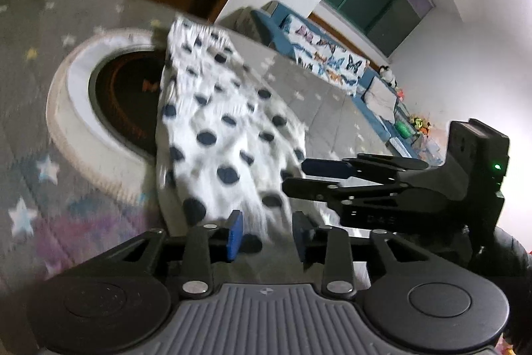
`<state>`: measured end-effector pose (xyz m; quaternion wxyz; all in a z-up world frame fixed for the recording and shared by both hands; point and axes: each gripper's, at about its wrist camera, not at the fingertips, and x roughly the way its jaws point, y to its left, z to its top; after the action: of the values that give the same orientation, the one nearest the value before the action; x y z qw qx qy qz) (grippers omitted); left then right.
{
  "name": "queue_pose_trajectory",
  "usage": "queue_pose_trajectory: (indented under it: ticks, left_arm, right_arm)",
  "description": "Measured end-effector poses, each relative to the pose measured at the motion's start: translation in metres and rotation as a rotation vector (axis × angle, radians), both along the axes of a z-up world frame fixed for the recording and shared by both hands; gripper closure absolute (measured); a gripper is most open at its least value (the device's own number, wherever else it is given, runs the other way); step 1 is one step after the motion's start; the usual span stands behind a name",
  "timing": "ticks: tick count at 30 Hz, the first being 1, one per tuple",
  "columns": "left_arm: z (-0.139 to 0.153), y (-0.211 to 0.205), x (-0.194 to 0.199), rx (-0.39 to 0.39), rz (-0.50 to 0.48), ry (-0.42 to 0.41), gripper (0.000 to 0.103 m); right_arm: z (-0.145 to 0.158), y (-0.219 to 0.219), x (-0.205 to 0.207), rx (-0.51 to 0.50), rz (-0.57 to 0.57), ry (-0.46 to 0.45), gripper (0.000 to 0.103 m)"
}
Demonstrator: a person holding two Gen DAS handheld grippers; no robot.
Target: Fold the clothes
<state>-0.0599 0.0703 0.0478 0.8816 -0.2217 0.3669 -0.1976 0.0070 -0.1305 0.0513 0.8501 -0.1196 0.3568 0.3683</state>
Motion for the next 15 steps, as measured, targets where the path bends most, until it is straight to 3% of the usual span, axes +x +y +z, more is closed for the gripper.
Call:
queue_pose_trajectory:
  ticks: [15]
  left_arm:
    - [-0.017, 0.007, 0.006, -0.006, 0.001, 0.051, 0.061]
  right_arm:
    - [-0.019, 0.007, 0.022, -0.019, -0.016, 0.039, 0.052]
